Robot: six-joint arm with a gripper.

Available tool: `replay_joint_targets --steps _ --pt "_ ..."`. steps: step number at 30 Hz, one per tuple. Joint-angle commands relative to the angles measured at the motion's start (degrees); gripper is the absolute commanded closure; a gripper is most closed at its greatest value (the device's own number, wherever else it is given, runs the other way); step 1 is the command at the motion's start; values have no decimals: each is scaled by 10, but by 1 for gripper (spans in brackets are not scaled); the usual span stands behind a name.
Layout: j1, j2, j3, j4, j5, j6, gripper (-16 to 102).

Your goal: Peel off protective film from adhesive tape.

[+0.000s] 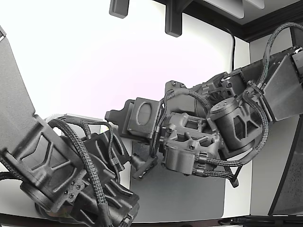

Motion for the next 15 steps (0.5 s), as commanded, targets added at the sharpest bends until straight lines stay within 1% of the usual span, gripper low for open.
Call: replay_joint_targets --steps 1,15 --pt "-2 9 -18 1 -2 3 97" --pt "-1 5 -24 13 -3 9 97"
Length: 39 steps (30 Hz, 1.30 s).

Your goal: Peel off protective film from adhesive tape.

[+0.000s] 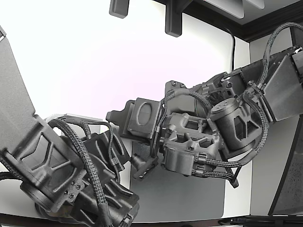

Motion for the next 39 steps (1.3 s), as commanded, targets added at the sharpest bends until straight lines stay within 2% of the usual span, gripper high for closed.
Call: replay_joint_targets --steps 1,39 --pt "-3 8 -19 -4 2 -3 97" --pt "-4 24 4 -46 11 -17 97"
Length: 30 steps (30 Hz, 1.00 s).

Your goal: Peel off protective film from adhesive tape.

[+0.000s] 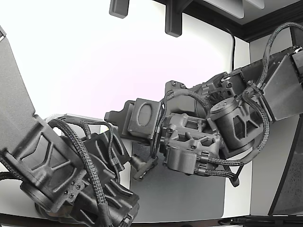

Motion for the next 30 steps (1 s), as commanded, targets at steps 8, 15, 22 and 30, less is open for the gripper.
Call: replay_joint_targets --steps 8,15,22,30 --pt "-7 16 -16 -12 4 -9 97" --pt "-11 15 -18 -16 3 -15 97" --pt "-11 14 -18 -14 3 -12 97" --pt "-8 13 -20 5 -3 4 97"
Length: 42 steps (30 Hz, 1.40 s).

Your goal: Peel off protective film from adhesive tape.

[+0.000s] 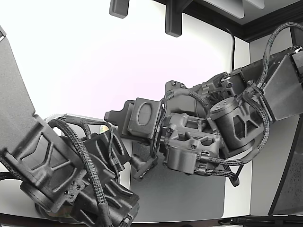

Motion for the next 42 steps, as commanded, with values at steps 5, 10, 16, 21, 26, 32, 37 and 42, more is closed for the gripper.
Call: replay_joint_targets --steps 5,10,16,21,26,32,37,42 --pt "-4 11 -28 16 -1 8 97" --pt "-3 6 -40 34 -4 15 97" --pt "-2 2 -47 47 -7 23 97" --pt "-1 2 -47 53 -8 27 97" --pt "3 2 -49 53 -7 30 97" --pt "5 0 -54 54 -7 30 97" --pt "6 -2 -54 55 -6 33 97" --pt "6 -1 -54 54 -5 31 97"
